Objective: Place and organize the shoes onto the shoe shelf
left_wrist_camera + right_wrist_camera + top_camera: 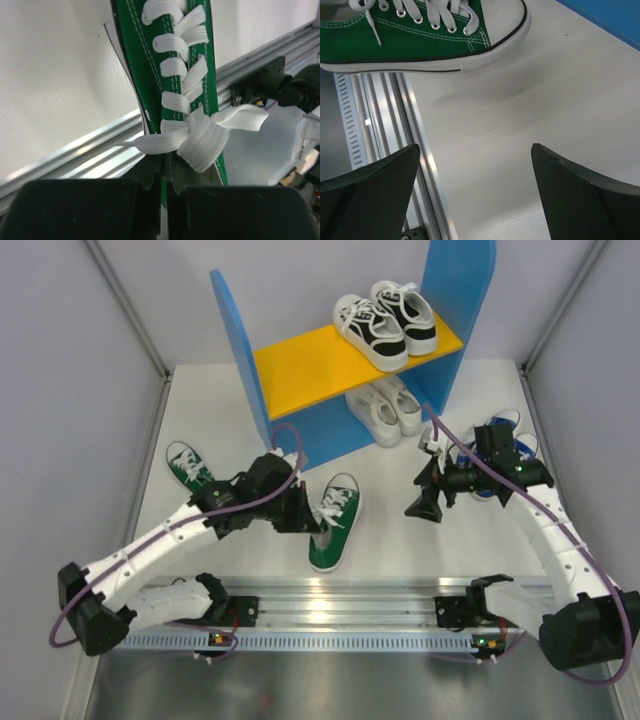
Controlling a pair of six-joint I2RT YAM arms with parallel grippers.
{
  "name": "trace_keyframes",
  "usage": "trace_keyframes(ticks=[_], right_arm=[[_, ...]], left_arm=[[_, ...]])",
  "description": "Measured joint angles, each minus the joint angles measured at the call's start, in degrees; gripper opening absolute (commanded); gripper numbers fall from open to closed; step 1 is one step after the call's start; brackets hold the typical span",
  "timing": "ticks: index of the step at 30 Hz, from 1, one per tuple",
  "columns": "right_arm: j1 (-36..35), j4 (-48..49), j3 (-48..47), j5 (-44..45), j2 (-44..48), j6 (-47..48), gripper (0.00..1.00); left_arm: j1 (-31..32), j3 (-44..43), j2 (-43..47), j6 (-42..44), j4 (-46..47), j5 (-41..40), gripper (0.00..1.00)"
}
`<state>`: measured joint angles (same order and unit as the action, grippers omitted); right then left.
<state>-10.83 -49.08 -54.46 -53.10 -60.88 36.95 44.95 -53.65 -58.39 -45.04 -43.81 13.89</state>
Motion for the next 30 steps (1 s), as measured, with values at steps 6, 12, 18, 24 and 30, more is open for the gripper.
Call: trace_keyframes(ticks=[6, 12, 18, 24, 30], right_arm=[[-0.3, 4.4, -0.1, 5.4, 0.7, -11.7, 0.92], [-5.4, 9.1, -1.9, 16.5, -0.4, -29.4, 0.93], [-16.1, 11.7, -6.5, 28.3, -5.4, -40.8, 0.91], [-20.0, 12.7, -7.8, 35.8, -10.7, -44.0, 0.87], [-23.9, 13.7, -7.8, 41.3, -13.2, -43.9, 0.76]], left_arm=[[6.8, -4.3, -9.1, -3.0, 8.6, -13.7, 0.0], [10.3, -6.4, -16.8, -5.7, 15.2, -24.4, 0.0], [13.7, -9.2, -22.9, -8.1, 19.4, -30.6, 0.0], [14.8, -11.2, -25.7, -10.4, 21.1, -35.1, 0.0], [14.8, -11.6, -25.9, -12.8, 22.0, -38.2, 0.0]])
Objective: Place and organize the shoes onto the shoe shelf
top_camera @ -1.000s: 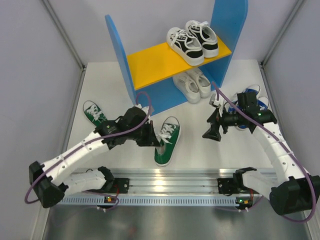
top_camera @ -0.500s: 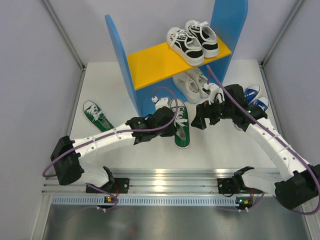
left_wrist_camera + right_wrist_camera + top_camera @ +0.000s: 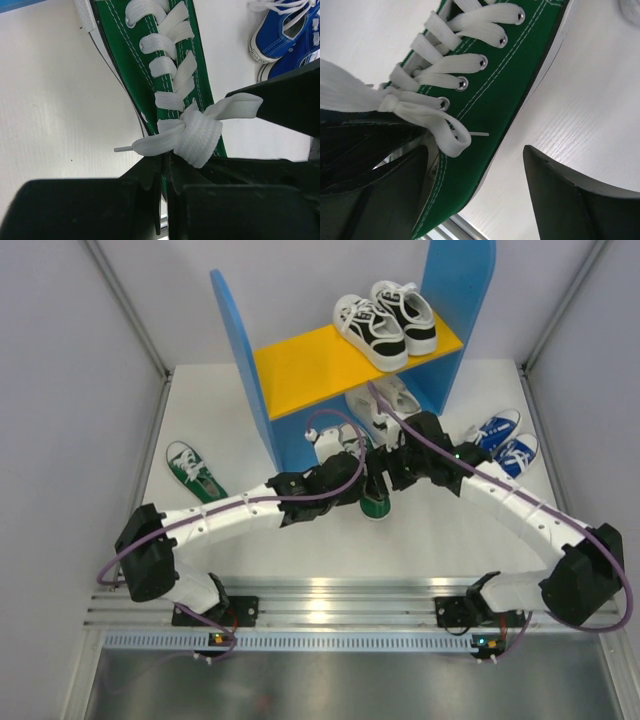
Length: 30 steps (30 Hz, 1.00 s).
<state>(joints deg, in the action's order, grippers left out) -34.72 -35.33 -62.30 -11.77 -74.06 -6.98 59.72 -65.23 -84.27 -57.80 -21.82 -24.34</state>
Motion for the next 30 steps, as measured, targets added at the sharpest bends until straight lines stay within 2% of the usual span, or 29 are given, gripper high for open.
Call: trace_keyframes(ticks=[2, 4, 5, 6, 12, 15, 19, 20, 23, 24, 27, 30], right_arm=[[-0.8, 0.2, 0.0, 1.5, -1.3, 0.4, 0.74], [-1.3, 0.2, 0.0, 3.0, -2.5, 0.9, 0.66], [-1.6, 0.2, 0.0, 3.7, -3.1, 1.3, 0.61], [-2.1, 0.4, 0.0, 4.6, -3.5, 1.7, 0.48], [-3.8, 1.3, -1.2, 8.8, -6.2, 4.9, 0.11], [-3.6, 0.9, -2.6, 10.1, -6.8, 7.2, 0.0], [-2.8, 0.0, -3.9, 9.2, -6.7, 9.6, 0.0], [-2.5, -0.1, -4.1, 8.6, -6.6, 10.0, 0.0], [-1.6, 0.0, -4.1, 6.6, -5.8, 11.0, 0.0], [-1.1, 0.0, -4.1, 6.4, -5.5, 11.5, 0.0], [0.6, 0.0, -4.1, 6.6, -5.2, 13.0, 0.0], [1.4, 0.7, -3.7, 7.4, -5.2, 13.9, 0.0]], left_arm=[[0.0, 0.0, 0.0, -1.0, 0.3, -0.6, 0.0], [0.0, 0.0, 0.0, -1.7, 0.7, -1.1, 0.0], [0.0, 0.0, 0.0, -1.9, 0.9, -1.2, 0.0], [0.0, 0.0, 0.0, -2.1, 0.9, -1.3, 0.0], [0.0, 0.2, -0.3, -2.1, 1.8, -1.7, 0.0], [0.0, 1.8, 0.2, -2.1, 4.2, -1.7, 0.0], [0.0, 5.8, 3.1, -1.6, 9.4, -1.1, 0.04], [-0.1, 6.7, 3.8, -1.2, 10.6, -0.7, 0.07], [-0.1, 8.9, 5.8, 0.2, 13.5, 0.9, 0.37], [0.0, 9.5, 6.6, 0.7, 14.8, 1.7, 0.53], [0.0, 11.0, 9.4, 2.7, 18.0, 5.3, 0.64], [0.0, 11.7, 12.3, 6.1, 20.2, 10.6, 0.7]])
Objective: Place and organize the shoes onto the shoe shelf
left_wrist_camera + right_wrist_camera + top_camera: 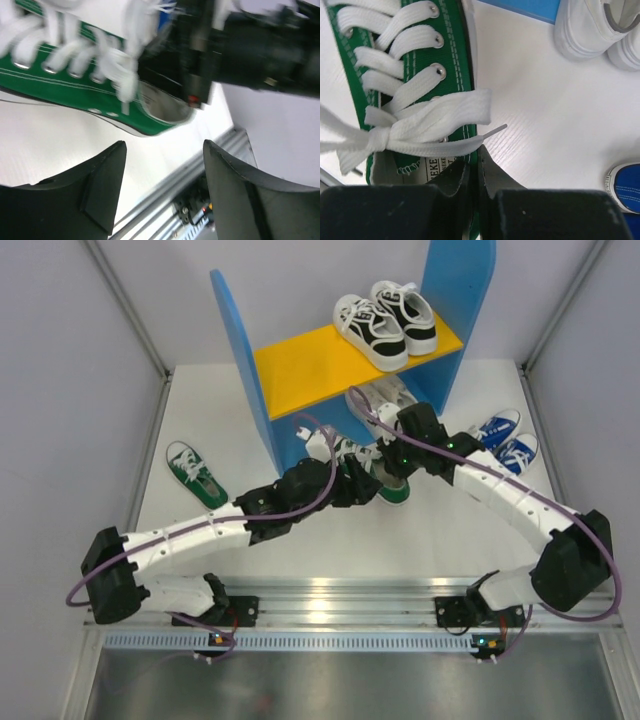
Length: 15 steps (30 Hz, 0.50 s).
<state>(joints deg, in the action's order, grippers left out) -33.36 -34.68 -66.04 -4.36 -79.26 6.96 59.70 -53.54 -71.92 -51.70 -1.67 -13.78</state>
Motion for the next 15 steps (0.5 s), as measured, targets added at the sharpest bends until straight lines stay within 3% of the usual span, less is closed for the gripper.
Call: trace_keyframes(ticks=[7, 15], right_arm=[[0.2, 3.5, 0.1, 2.0, -1.2, 1.0, 0.0], [-0.2, 11.2, 0.1, 5.9, -7.6, 1.0, 0.0]], left_arm=[[0.1, 3.3, 9.8, 6.4, -1.3, 9.1, 0.75], [0.1, 9.8, 32.3, 11.4, -18.1, 5.4, 0.75]])
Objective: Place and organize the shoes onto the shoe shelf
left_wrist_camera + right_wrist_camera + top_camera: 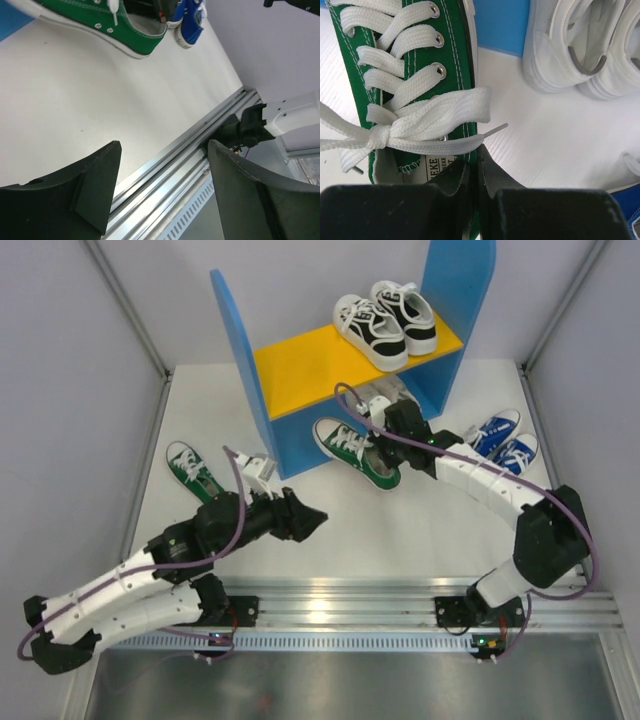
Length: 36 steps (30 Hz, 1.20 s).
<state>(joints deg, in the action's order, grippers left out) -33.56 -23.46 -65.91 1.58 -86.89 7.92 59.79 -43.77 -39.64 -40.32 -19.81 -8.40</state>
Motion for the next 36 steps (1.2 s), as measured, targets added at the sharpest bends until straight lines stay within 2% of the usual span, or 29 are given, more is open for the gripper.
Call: trace_keyframes(ticks=[5, 9, 16, 22, 24, 26, 29, 34, 36], right_arm=[[-0.5, 6.1, -0.2, 3.7, -3.8, -0.6, 0.0], [-0.8, 10.7, -0.9, 5.9, -7.3, -1.3, 0.0], [-1.0, 16.2, -5.1, 9.3, -14.6, -4.1, 0.02], [-1.7, 18.0, -5.9, 11.1, -16.4, -6.4, 0.06], [-2.0, 18.5, -6.3, 11.3, -16.9, -7.1, 0.11], [-2.4, 19.4, -6.6, 11.4, -17.5, -8.0, 0.23], [-2.8, 20.6, -6.6, 11.4, -17.8, -9.1, 0.35], [-3.1, 21.0, -6.5, 11.4, -17.8, -10.0, 0.41], [-3.1, 21.8, -6.0, 11.3, -17.7, -10.0, 0.48]], left_arm=[[0.0, 4.0, 11.3, 1.0, -9.6, -4.5, 0.76], [0.0, 6.5, 16.4, 1.1, -13.9, -7.3, 0.76], [0.0, 7.6, 17.5, 0.8, -16.3, -9.3, 0.76], [0.0, 7.6, 17.5, 0.8, -16.5, -9.7, 0.76], [0.0, 7.6, 17.5, 0.8, -16.5, -9.7, 0.76], [0.0, 7.6, 17.5, 0.8, -16.6, -9.7, 0.76], [0.0, 7.6, 17.5, 0.8, -16.7, -9.7, 0.76], [0.0, 7.6, 17.8, 0.6, -16.7, -9.7, 0.76], [0.0, 7.6, 18.3, 0.3, -16.7, -9.7, 0.76]])
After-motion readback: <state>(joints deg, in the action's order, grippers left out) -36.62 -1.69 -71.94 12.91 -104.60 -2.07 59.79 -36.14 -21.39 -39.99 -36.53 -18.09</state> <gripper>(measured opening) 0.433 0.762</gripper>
